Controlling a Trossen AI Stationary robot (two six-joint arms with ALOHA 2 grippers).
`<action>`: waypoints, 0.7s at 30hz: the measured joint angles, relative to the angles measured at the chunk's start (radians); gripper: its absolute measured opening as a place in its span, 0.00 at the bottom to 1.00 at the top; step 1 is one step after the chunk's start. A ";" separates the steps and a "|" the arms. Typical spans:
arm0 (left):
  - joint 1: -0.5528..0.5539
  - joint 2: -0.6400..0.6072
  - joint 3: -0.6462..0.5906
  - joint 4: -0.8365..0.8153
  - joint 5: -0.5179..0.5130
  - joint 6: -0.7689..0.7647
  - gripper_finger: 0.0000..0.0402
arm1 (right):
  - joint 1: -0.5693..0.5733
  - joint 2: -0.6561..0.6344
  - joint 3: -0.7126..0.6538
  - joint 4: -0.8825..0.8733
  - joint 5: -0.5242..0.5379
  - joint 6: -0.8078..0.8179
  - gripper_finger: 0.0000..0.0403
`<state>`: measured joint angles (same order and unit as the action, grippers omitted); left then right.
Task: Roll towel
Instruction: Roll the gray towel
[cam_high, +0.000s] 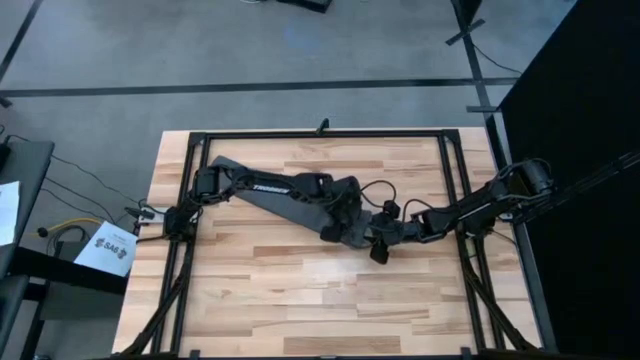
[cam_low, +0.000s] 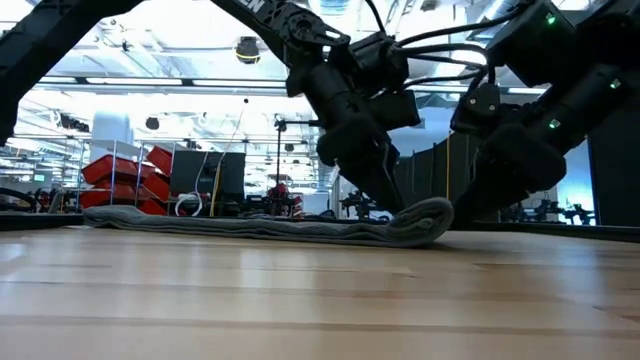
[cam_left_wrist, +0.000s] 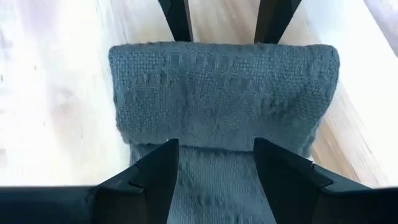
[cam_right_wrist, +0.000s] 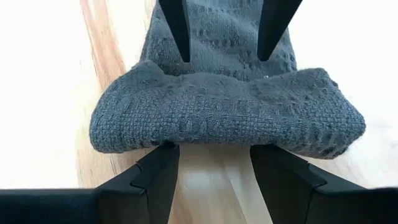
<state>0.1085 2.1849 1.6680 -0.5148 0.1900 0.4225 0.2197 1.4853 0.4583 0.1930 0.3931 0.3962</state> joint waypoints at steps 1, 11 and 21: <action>0.000 0.000 0.007 -0.019 -0.002 0.000 0.49 | -0.001 0.000 0.000 0.007 0.000 -0.004 0.47; 0.000 -0.072 0.021 -0.206 -0.097 -0.006 0.49 | -0.033 -0.001 0.030 0.043 -0.002 -0.086 0.47; -0.011 -0.233 0.021 -0.292 -0.170 -0.051 0.49 | -0.086 -0.001 0.046 0.094 -0.002 -0.159 0.47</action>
<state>0.0978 1.9518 1.6887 -0.8064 0.0197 0.3712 0.1335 1.4845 0.5045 0.2873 0.3908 0.2369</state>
